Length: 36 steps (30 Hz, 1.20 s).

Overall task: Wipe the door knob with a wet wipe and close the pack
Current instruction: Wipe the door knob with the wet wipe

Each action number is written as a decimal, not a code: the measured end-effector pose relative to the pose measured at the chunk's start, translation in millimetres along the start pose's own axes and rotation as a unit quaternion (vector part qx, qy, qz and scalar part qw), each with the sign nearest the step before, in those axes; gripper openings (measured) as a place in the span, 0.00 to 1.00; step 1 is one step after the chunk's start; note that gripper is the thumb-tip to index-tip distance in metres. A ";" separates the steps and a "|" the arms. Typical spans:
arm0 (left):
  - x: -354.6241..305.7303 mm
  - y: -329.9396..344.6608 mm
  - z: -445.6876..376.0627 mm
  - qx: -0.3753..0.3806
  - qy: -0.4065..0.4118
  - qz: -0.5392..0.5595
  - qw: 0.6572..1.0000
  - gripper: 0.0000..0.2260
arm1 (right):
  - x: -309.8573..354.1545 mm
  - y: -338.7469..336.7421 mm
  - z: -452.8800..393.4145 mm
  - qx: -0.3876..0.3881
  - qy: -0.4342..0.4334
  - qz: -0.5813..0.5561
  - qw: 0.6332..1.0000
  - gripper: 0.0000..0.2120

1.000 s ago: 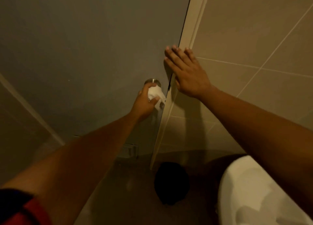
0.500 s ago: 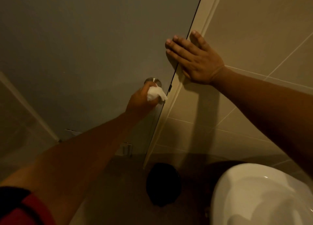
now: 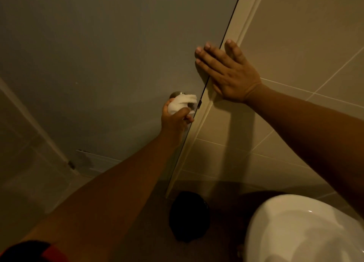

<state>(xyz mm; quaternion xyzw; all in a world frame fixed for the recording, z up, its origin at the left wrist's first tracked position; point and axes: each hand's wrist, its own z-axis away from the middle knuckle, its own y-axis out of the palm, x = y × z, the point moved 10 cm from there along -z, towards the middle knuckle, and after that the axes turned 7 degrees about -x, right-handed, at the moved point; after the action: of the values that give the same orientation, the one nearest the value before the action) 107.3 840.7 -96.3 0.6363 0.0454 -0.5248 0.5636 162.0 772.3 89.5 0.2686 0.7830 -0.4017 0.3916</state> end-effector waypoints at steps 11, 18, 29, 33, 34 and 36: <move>-44.9 2.7 5.4 0.071 0.317 -0.498 0.804 0.17 | -0.2 -2.8 -0.9 -0.008 0.002 0.003 1.000 0.28; -52.5 24.6 10.3 0.073 0.500 -0.747 0.432 0.30 | -0.7 -0.9 -0.5 -0.006 0.007 -0.004 1.000 0.27; -72.2 -6.6 -3.3 0.074 0.408 -0.642 0.645 0.20 | -1.2 0.2 0.9 -0.018 0.010 -0.014 1.000 0.28; -70.0 -7.2 -6.0 0.094 0.406 -0.684 0.598 0.22 | -1.7 0.2 1.6 -0.002 0.017 -0.034 0.999 0.29; -70.8 -8.5 -6.8 0.093 0.401 -0.689 0.597 0.22 | -1.4 0.2 1.3 0.004 0.022 -0.043 0.999 0.29; -72.6 -10.4 -9.5 0.091 0.381 -0.694 0.604 0.23 | 2.0 -0.8 1.6 0.013 0.045 -0.064 0.997 0.29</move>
<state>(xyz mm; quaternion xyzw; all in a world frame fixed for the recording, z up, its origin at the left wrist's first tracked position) 74.0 890.5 -52.9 0.6041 0.6360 -0.4697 -0.0995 160.9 770.7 87.6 0.2405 0.8101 -0.4238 0.3259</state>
